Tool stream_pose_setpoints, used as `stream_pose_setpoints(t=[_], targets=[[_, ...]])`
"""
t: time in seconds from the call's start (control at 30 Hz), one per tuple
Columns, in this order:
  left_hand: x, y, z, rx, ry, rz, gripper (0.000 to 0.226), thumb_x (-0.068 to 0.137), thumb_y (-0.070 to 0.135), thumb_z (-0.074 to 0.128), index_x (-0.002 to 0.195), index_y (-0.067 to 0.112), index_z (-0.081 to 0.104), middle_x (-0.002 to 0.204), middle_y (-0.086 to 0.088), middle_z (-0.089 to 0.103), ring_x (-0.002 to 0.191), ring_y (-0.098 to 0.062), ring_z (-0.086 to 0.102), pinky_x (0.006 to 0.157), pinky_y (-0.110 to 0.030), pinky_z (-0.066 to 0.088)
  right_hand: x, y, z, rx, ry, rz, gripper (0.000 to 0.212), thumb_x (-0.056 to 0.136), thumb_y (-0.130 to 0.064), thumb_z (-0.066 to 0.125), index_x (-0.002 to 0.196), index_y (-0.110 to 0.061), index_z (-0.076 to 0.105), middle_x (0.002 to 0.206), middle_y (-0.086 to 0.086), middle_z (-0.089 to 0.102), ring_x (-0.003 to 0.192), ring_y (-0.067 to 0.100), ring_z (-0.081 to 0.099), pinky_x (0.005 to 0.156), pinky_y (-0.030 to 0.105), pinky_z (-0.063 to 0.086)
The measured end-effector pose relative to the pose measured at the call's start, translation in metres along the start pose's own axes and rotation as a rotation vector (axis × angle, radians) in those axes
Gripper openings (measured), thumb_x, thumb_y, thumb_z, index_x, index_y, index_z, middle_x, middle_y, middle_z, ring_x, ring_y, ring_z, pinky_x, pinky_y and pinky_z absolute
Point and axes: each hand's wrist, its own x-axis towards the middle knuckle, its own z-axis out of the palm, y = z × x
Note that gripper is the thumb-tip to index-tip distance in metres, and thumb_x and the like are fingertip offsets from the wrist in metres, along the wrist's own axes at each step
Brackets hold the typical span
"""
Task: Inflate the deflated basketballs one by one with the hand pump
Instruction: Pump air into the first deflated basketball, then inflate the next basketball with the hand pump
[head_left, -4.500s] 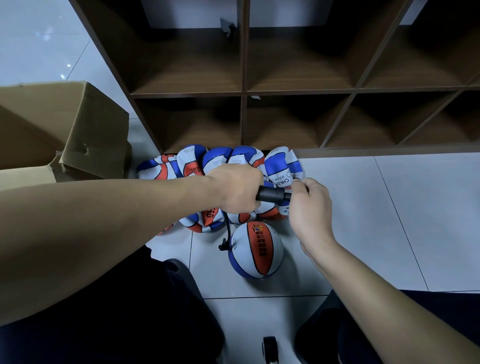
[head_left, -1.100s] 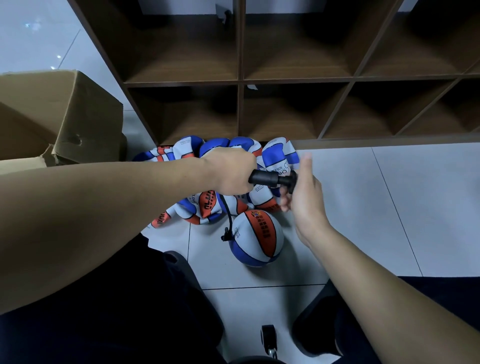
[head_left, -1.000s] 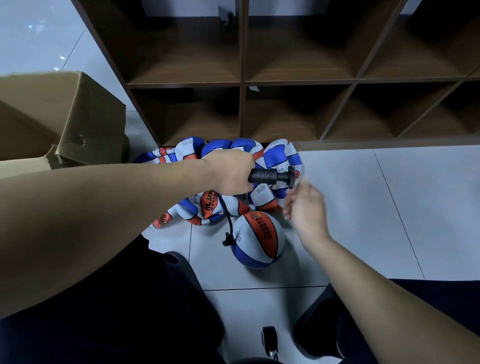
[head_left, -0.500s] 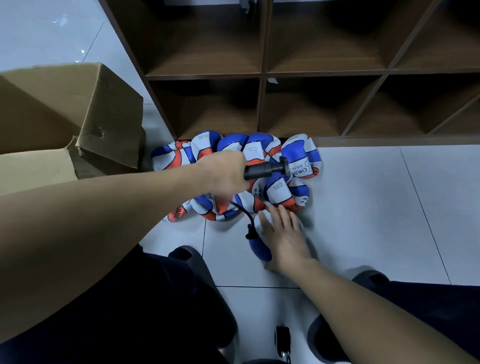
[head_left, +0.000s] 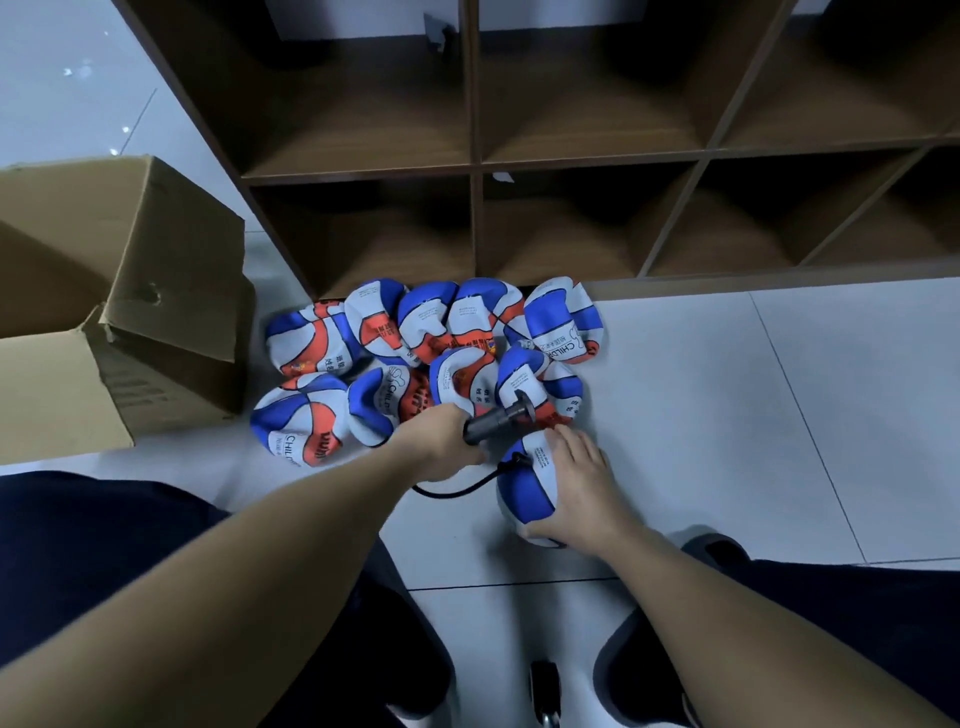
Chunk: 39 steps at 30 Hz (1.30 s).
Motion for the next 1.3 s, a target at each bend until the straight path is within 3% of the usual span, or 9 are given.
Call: stream_pose_setpoints(t=[0.1, 0.23, 0.37, 0.47, 0.6, 0.83, 1.0, 1.1, 1.3], targets=[[0.005, 0.011, 0.019, -0.148, 0.016, 0.038, 0.017, 0.089, 0.042, 0.079, 0.086, 0.029, 0.069, 0.074, 0.006, 0.069, 0.070, -0.020, 0.066, 0.064, -0.034, 0.051, 0.002, 0.005, -0.004, 0.047, -0.030, -0.011, 0.143, 0.050, -0.074, 0.083, 0.166, -0.017, 0.023, 0.171, 0.001, 0.022, 0.157, 0.023, 0.018, 0.130, 0.037, 0.021], [0.012, 0.024, 0.036, -0.401, -0.026, 0.081, 0.010, 0.088, 0.016, 0.081, 0.095, 0.022, 0.080, 0.083, 0.004, 0.078, 0.076, -0.018, 0.073, 0.080, -0.038, 0.062, 0.004, 0.014, -0.007, 0.099, -0.028, 0.001, 0.146, 0.048, -0.076, 0.085, 0.166, -0.018, 0.023, 0.172, 0.001, 0.025, 0.158, 0.023, 0.020, 0.130, 0.037, 0.022], [0.012, 0.029, 0.037, -0.539, -0.049, 0.029, 0.013, 0.092, 0.016, 0.078, 0.090, 0.005, 0.072, 0.063, -0.004, 0.061, 0.049, -0.016, 0.051, 0.047, -0.025, 0.043, 0.005, 0.015, -0.006, 0.118, -0.039, 0.009, 0.148, 0.050, -0.076, 0.087, 0.168, -0.018, 0.019, 0.174, -0.001, 0.020, 0.160, 0.021, 0.014, 0.131, 0.038, 0.019], [0.012, 0.030, 0.039, -0.583, -0.034, 0.011, 0.039, 0.084, 0.037, 0.088, 0.088, 0.003, 0.071, 0.064, -0.003, 0.061, 0.049, -0.013, 0.051, 0.047, -0.023, 0.041, 0.004, 0.012, -0.006, 0.144, -0.028, 0.008, 0.145, 0.054, -0.071, 0.089, 0.169, -0.017, 0.018, 0.174, -0.002, 0.019, 0.160, 0.018, 0.011, 0.131, 0.035, 0.015], [0.013, 0.031, 0.047, -0.448, 0.015, -0.024, 0.058, 0.069, 0.053, 0.099, 0.078, 0.011, 0.061, 0.062, 0.003, 0.056, 0.052, -0.014, 0.050, 0.052, -0.029, 0.043, 0.005, 0.011, 0.000, 0.119, -0.011, 0.011, 0.143, 0.053, -0.073, 0.085, 0.168, -0.020, 0.019, 0.173, -0.004, 0.019, 0.159, 0.018, 0.014, 0.130, 0.036, 0.017], [0.014, 0.042, 0.043, -0.225, 0.105, -0.056, 0.034, 0.078, 0.047, 0.088, 0.081, 0.020, 0.068, 0.072, -0.001, 0.071, 0.066, -0.022, 0.070, 0.065, -0.042, 0.063, 0.006, 0.007, 0.002, 0.055, -0.014, 0.024, 0.148, 0.045, -0.080, 0.080, 0.166, -0.027, 0.012, 0.169, -0.006, 0.012, 0.157, 0.020, 0.017, 0.127, 0.045, 0.028], [0.002, 0.054, 0.045, -0.164, 0.167, -0.028, 0.029, 0.085, 0.039, 0.083, 0.078, 0.022, 0.062, 0.070, 0.001, 0.065, 0.064, -0.021, 0.065, 0.058, -0.036, 0.055, 0.002, 0.007, -0.002, 0.037, -0.035, 0.039, 0.142, 0.049, -0.077, 0.081, 0.163, -0.026, 0.014, 0.170, -0.007, 0.008, 0.157, 0.022, 0.015, 0.124, 0.046, 0.032], [0.002, 0.053, 0.019, -0.246, 0.195, -0.021, 0.022, 0.085, 0.034, 0.082, 0.081, 0.020, 0.066, 0.068, -0.001, 0.065, 0.061, -0.024, 0.064, 0.057, -0.035, 0.056, 0.002, 0.011, -0.008, 0.053, -0.070, 0.061, 0.150, 0.045, -0.078, 0.082, 0.165, -0.027, 0.009, 0.171, -0.008, 0.007, 0.156, 0.023, 0.017, 0.121, 0.047, 0.037], [0.000, 0.079, -0.067, -0.060, 0.167, 0.110, 0.024, 0.085, 0.029, 0.086, 0.081, 0.013, 0.068, 0.073, -0.005, 0.068, 0.064, -0.023, 0.067, 0.056, -0.035, 0.053, -0.006, 0.013, -0.021, 0.079, -0.080, 0.085, 0.152, 0.041, -0.073, 0.089, 0.163, -0.026, 0.011, 0.165, -0.007, 0.018, 0.151, 0.025, 0.025, 0.115, 0.049, 0.045]])
